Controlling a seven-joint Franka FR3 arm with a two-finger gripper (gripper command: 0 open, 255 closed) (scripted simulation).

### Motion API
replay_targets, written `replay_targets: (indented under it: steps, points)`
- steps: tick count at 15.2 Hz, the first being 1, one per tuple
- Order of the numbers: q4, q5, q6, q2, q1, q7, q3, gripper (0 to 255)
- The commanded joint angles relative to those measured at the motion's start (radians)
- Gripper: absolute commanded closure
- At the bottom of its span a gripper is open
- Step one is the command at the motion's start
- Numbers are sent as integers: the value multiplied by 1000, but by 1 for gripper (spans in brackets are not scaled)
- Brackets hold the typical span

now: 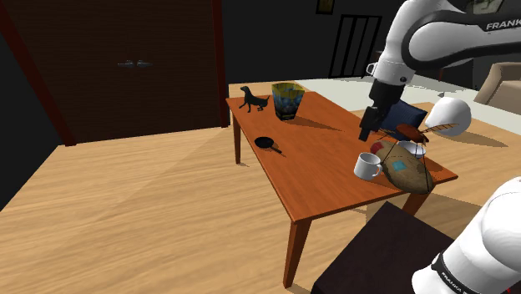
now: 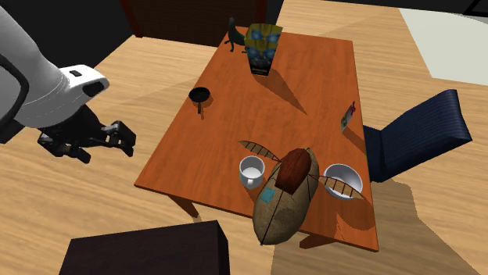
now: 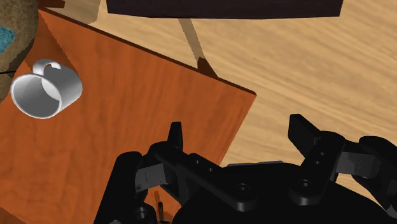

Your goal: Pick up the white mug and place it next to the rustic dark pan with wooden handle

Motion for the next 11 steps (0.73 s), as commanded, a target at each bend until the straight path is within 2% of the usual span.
replay_targets:
  steps: [1,11]
  points:
    - [-16,-26,43,26,-21,-45,-40,0]
    - [-20,-96,287,261,-93,-236,-217,0]
